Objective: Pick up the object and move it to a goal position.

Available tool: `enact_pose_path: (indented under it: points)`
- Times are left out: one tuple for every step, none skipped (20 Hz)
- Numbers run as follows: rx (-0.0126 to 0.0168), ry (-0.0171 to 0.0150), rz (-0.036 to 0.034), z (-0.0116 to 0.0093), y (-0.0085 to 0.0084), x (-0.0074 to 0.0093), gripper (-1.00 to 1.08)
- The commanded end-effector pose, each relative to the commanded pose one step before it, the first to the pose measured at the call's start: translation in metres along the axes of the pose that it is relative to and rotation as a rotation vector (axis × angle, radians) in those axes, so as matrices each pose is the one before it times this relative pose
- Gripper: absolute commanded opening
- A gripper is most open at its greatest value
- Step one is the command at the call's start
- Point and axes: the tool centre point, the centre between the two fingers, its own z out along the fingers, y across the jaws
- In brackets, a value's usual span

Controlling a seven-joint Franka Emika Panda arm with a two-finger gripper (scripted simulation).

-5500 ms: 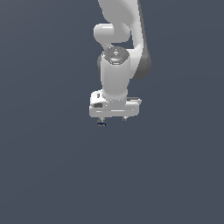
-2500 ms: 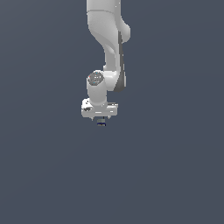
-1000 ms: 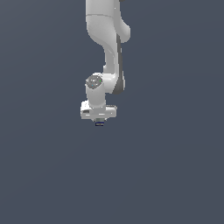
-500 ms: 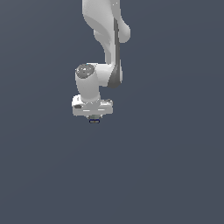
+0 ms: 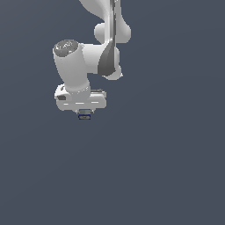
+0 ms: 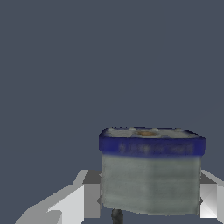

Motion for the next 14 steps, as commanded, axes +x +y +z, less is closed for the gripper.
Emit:
enact_pose_path:
  points:
    - [0.00017, -0.00041, -0.00023, -0.02364, 0.00846, 0.00825, -1.00]
    - [0.00000, 0.00000, 0.00000, -0.00912, 0.00338, 0.00344, -1.00]
    - [0.00000, 0.00000, 0.00000, -0.00908, 0.00337, 0.00346, -1.00]
    - [0.00000, 0.00000, 0.00000, -0.00891, 0.00332, 0.00342, -1.00]
    - [0.00000, 0.00000, 0.00000, -0.00857, 0.00320, 0.00332, -1.00]
    - [0.00000, 0.00000, 0.00000, -0.00826, 0.00310, 0.00323, -1.00]
    - [0.00000, 0.00000, 0.00000, -0.00797, 0.00300, 0.00314, -1.00]
    - [0.00000, 0.00000, 0.00000, -0.00769, 0.00290, 0.00306, -1.00]
    - [0.00000, 0.00000, 0.00000, -0.00743, 0.00281, 0.00298, -1.00]
    - [0.00000, 0.00000, 0.00000, -0.00719, 0.00273, 0.00291, -1.00]
    - [0.00012, 0.00015, -0.00045, -0.00701, 0.00241, 0.00289, -1.00]
    - [0.00000, 0.00000, 0.00000, -0.00673, 0.00257, 0.00277, -1.00]
    - [0.00000, 0.00000, 0.00000, -0.00651, 0.00250, 0.00271, -1.00]
    - [0.00000, 0.00000, 0.00000, -0.00630, 0.00243, 0.00265, -1.00]
